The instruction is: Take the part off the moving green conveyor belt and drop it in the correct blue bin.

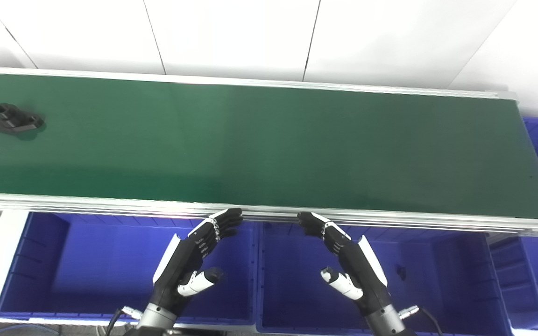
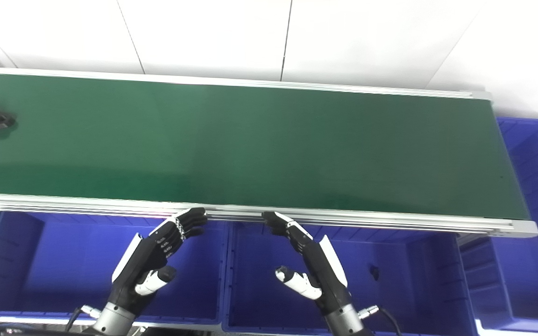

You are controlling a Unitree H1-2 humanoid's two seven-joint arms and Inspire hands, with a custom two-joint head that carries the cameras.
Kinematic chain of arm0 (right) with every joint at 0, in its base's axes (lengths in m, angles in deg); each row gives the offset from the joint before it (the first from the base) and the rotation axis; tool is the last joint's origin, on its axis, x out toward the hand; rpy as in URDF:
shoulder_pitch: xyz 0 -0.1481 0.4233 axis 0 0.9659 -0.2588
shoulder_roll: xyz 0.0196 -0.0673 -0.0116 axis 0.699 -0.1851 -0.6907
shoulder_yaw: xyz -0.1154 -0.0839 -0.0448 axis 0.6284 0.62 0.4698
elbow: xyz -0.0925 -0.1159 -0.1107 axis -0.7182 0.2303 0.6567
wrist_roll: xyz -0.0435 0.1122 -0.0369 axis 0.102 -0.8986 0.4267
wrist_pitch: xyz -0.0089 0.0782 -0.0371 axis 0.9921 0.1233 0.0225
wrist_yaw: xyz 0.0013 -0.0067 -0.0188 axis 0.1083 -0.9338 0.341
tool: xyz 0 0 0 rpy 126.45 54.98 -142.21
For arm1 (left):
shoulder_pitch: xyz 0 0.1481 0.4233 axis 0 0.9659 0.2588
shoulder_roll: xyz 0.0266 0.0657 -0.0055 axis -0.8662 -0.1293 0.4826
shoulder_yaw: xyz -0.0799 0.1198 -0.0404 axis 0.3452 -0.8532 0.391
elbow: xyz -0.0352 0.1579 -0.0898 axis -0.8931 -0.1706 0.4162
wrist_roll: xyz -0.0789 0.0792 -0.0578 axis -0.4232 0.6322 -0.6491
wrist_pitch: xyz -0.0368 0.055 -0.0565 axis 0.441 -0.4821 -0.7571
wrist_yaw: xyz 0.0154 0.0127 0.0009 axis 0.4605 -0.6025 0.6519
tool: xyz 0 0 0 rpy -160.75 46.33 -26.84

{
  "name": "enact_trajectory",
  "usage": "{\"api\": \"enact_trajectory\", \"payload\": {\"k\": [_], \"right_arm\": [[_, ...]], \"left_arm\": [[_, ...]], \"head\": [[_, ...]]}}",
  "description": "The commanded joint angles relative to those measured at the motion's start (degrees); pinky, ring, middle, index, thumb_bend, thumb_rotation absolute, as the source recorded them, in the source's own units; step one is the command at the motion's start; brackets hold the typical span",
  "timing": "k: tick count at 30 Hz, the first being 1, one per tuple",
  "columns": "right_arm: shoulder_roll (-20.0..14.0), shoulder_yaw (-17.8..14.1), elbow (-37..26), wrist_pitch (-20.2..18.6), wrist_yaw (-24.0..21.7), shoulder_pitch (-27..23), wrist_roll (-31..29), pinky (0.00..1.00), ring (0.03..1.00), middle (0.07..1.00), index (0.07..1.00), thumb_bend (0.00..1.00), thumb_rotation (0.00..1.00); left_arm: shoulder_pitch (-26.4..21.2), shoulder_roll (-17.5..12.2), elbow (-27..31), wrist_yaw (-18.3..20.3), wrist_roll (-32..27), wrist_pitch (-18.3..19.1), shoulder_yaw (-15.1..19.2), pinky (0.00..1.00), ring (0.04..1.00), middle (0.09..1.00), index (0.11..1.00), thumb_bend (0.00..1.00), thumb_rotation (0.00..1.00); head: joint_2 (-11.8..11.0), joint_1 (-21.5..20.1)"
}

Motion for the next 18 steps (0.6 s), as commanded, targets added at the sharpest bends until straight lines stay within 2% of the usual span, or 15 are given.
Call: {"api": "enact_trajectory", "payload": {"k": [1,18], "right_arm": [[0.0,0.0,-1.0,2.4,0.4,-0.1,-0.2,0.83,0.859,0.866,0.838,0.76,0.87],[-1.1,-0.3,-1.2,2.4,-0.3,-0.1,0.2,0.84,0.867,0.869,0.847,0.78,0.87]], "left_arm": [[0.0,-0.1,0.7,0.7,0.0,-1.7,-0.2,0.82,0.849,0.835,0.815,0.89,0.75],[-0.1,0.4,0.3,0.9,-0.6,-1.7,-0.6,0.84,0.857,0.836,0.814,0.91,0.74]], "head": [[-0.2,0.2],[-0.8,0.8]]}}
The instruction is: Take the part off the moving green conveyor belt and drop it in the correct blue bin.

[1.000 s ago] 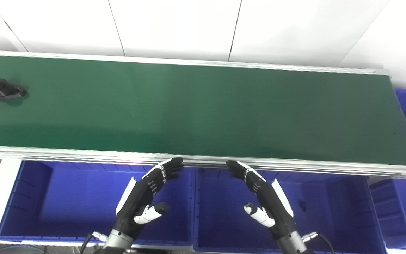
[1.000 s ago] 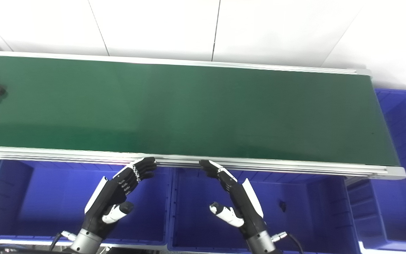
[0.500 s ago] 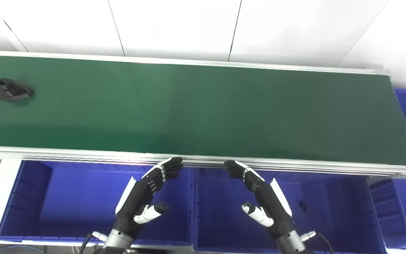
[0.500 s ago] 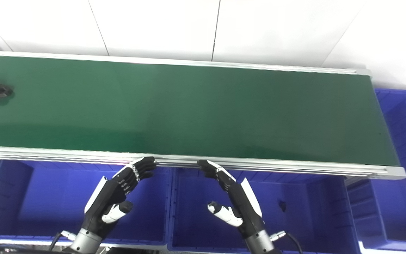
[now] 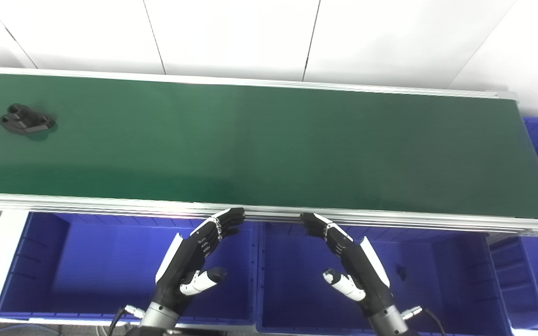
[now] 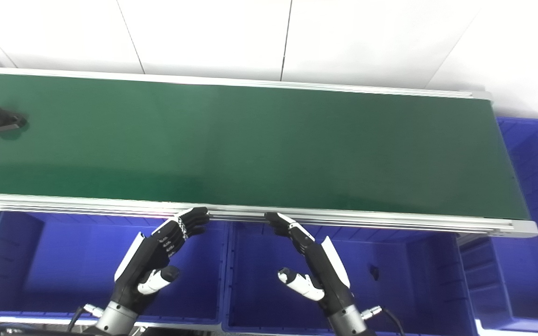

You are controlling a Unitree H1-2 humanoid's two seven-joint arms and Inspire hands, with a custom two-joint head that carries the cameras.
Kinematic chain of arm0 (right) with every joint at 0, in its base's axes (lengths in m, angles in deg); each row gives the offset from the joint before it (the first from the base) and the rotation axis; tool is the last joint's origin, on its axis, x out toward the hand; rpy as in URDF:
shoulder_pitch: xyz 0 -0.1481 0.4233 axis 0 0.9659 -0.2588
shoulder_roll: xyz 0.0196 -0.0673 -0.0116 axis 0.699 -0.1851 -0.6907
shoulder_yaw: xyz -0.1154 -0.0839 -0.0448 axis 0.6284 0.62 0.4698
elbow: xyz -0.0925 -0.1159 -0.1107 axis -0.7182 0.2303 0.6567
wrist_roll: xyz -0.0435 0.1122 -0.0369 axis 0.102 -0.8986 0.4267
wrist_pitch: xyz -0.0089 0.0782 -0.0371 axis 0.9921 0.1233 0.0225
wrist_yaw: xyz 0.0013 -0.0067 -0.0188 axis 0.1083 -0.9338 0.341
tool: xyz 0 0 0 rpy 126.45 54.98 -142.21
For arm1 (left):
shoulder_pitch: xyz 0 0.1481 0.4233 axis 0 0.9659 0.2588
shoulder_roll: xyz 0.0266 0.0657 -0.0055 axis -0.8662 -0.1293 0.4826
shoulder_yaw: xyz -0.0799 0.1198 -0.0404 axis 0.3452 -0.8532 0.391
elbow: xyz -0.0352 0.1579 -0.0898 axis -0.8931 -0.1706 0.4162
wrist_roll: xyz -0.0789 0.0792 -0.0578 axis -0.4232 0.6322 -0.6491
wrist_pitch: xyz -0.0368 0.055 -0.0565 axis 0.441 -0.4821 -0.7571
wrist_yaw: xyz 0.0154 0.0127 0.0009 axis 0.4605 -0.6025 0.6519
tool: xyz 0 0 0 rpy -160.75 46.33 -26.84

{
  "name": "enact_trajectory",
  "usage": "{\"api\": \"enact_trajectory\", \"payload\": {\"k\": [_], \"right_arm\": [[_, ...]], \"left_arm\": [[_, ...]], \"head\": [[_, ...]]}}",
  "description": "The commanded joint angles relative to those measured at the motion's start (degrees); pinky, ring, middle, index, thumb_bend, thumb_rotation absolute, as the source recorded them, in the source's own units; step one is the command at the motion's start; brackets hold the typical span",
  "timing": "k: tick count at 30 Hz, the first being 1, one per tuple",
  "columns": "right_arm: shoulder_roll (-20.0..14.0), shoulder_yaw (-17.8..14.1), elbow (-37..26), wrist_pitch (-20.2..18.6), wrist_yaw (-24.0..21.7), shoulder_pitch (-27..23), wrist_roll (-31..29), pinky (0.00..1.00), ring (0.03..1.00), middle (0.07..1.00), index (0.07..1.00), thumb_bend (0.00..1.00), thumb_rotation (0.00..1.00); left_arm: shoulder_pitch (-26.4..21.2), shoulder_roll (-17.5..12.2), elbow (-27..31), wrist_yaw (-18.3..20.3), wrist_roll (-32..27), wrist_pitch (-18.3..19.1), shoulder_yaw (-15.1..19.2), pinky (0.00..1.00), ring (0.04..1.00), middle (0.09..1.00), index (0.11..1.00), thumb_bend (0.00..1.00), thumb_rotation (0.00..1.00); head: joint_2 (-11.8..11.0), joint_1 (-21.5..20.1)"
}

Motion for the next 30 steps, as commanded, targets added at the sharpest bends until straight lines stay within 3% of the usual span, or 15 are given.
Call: {"api": "enact_trajectory", "payload": {"k": [1,30], "right_arm": [[-0.1,-0.1,-1.2,2.4,-0.1,-0.1,-0.3,0.85,0.869,0.870,0.847,0.78,0.86],[0.0,1.0,-0.5,2.4,1.3,-0.1,0.0,0.82,0.855,0.862,0.836,0.77,0.85]], "left_arm": [[0.2,0.0,0.5,0.9,-0.6,-1.7,-0.3,0.84,0.858,0.836,0.815,0.91,0.74],[0.4,-0.1,-0.1,1.9,-0.9,-1.7,0.5,0.83,0.847,0.833,0.812,0.89,0.73]], "head": [[-0.2,-0.2],[-1.1,-0.8]]}}
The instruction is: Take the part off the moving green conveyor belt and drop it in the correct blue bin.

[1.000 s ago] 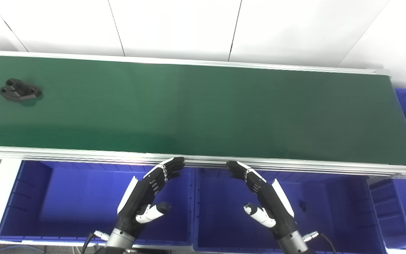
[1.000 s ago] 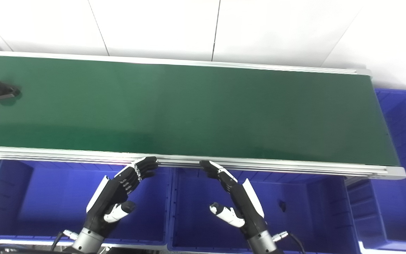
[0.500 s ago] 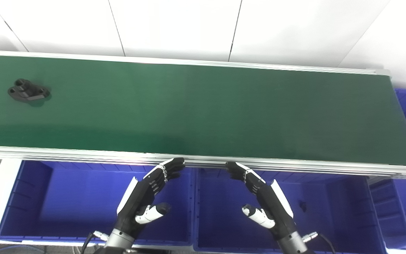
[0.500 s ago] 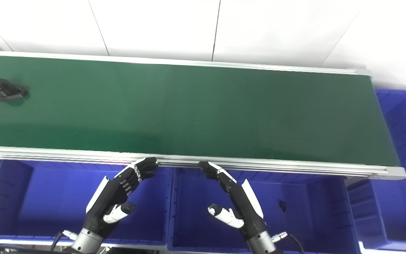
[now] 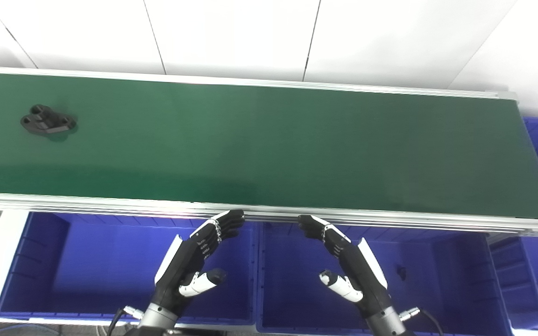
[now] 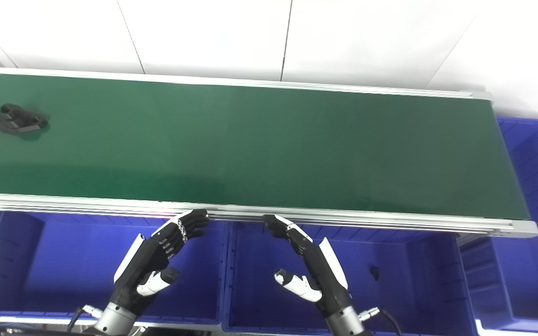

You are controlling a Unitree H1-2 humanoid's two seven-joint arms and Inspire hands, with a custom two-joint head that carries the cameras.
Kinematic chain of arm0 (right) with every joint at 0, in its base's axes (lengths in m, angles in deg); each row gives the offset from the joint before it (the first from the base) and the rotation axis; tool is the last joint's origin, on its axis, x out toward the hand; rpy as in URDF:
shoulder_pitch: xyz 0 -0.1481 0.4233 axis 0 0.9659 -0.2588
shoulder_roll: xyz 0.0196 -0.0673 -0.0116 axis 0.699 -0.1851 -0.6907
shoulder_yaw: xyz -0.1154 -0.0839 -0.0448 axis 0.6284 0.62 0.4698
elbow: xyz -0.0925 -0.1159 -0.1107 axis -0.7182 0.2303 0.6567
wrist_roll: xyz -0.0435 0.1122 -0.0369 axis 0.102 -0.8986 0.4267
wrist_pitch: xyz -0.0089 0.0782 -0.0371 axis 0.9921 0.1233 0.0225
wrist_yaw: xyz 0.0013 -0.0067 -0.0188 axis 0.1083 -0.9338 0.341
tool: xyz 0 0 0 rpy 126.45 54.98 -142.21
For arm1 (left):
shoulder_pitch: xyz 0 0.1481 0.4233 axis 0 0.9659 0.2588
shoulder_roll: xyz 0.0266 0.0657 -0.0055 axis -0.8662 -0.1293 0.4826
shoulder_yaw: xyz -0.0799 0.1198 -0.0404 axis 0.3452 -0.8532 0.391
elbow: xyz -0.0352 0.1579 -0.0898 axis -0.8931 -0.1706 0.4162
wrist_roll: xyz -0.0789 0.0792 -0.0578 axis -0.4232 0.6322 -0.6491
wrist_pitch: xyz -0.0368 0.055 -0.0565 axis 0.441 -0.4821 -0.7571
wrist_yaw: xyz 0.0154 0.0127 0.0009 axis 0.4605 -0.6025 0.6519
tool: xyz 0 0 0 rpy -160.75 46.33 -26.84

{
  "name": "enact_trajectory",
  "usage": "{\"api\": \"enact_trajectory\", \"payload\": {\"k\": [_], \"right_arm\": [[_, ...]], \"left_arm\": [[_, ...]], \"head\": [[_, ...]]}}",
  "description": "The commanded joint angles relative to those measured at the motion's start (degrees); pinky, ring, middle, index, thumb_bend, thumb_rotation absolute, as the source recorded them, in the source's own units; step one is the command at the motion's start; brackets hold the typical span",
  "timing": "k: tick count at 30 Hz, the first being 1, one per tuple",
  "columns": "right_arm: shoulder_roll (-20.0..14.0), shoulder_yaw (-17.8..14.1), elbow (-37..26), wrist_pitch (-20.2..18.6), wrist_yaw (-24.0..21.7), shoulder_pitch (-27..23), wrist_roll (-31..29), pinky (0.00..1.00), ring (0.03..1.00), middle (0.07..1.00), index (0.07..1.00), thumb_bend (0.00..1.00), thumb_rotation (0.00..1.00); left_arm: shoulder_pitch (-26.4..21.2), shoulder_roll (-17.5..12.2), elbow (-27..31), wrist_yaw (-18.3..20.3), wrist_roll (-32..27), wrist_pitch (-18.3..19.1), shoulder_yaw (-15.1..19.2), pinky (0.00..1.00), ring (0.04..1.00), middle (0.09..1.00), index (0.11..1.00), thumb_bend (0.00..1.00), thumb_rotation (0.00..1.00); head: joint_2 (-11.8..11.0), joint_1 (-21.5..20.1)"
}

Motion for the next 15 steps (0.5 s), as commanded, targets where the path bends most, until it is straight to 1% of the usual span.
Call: {"api": "enact_trajectory", "payload": {"k": [1,6,12,15], "right_arm": [[-0.2,0.1,-0.8,2.4,0.0,-0.1,-0.3,0.83,0.860,0.865,0.840,0.77,0.85],[-0.3,0.0,-0.6,2.4,-0.2,-0.2,-0.5,0.83,0.866,0.867,0.847,0.78,0.84],[0.2,0.0,0.4,2.4,0.0,-0.7,-0.9,0.79,0.839,0.851,0.831,0.78,0.83],[0.3,0.0,0.7,2.4,0.0,-0.9,-1.1,0.79,0.836,0.850,0.829,0.77,0.83]], "left_arm": [[0.3,0.0,0.5,0.9,-0.8,-1.7,-0.2,0.83,0.848,0.831,0.814,0.89,0.73],[0.0,0.1,0.0,0.8,-0.6,-1.7,-0.1,0.82,0.845,0.830,0.811,0.89,0.74],[-0.2,0.0,-0.4,1.1,-1.0,-1.7,-0.1,0.83,0.849,0.833,0.810,0.89,0.74],[-0.2,-0.1,-0.4,1.1,-1.0,-1.7,0.0,0.83,0.846,0.829,0.811,0.89,0.73]], "head": [[0.0,0.0],[-0.6,0.1],[-1.0,0.0],[-1.1,0.0]]}}
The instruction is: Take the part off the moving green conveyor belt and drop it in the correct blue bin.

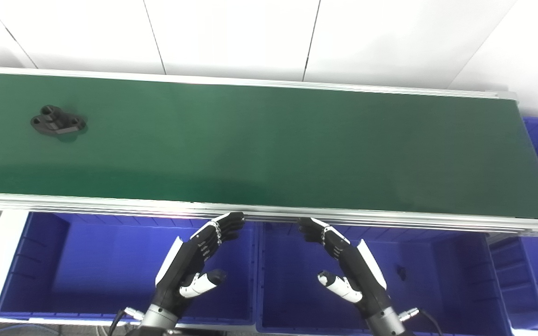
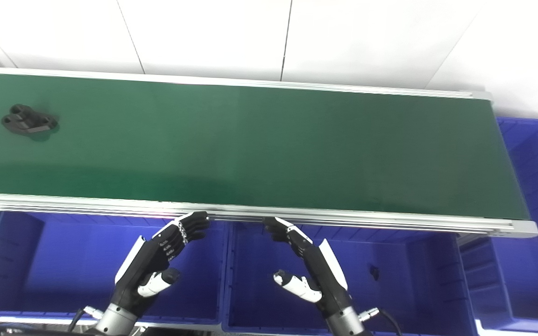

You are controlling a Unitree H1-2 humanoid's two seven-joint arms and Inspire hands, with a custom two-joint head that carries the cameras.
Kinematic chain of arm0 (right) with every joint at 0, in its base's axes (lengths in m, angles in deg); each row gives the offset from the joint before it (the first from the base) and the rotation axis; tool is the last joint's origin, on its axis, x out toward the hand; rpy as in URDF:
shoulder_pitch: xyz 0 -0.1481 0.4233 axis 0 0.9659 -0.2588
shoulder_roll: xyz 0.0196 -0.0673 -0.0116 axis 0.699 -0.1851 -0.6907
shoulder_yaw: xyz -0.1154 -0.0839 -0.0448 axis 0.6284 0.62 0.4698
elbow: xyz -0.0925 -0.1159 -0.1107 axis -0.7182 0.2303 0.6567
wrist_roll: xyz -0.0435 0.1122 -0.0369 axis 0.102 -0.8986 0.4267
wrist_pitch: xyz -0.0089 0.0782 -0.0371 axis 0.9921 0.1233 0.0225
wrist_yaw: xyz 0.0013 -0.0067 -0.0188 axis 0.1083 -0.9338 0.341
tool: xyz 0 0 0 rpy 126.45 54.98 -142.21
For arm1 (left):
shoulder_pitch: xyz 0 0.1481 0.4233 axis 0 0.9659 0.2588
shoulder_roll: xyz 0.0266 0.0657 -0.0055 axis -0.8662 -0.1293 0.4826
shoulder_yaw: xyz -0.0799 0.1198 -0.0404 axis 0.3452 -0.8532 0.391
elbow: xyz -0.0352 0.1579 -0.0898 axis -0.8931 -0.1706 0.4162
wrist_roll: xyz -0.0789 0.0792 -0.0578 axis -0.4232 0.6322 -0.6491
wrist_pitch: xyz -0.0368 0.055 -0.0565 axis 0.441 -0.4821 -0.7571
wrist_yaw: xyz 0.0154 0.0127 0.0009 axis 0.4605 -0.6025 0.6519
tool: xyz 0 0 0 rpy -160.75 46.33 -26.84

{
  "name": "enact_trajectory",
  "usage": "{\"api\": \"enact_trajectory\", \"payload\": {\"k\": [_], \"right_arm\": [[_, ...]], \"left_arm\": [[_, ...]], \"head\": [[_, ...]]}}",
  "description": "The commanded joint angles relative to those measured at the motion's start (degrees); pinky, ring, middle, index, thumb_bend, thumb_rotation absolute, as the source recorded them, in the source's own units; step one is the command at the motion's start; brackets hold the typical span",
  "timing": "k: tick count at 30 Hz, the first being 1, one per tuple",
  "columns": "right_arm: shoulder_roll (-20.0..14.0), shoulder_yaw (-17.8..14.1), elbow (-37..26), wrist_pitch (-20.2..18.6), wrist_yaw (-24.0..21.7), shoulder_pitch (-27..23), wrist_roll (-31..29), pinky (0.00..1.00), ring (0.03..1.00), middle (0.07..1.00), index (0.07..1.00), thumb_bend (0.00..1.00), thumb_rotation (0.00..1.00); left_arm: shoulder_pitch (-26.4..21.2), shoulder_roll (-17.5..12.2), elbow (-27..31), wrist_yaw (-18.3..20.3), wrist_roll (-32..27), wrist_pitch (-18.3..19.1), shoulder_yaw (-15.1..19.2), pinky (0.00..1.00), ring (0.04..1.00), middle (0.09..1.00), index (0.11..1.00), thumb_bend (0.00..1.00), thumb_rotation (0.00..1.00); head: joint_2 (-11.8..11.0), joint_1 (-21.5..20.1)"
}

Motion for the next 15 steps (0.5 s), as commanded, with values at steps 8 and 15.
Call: {"api": "enact_trajectory", "payload": {"k": [8,15], "right_arm": [[0.4,-0.1,-0.9,2.4,-0.2,-0.3,-1.0,0.80,0.838,0.849,0.829,0.78,0.82],[0.1,0.1,-0.8,2.4,0.0,-0.5,-0.7,0.79,0.839,0.852,0.828,0.77,0.82]], "left_arm": [[-0.2,0.3,0.6,1.2,-0.7,-1.7,0.4,0.81,0.837,0.827,0.808,0.90,0.73],[-0.4,0.4,0.2,1.6,-0.8,-1.7,0.6,0.81,0.839,0.828,0.806,0.90,0.73]], "head": [[-0.2,0.1],[-0.7,0.2]]}}
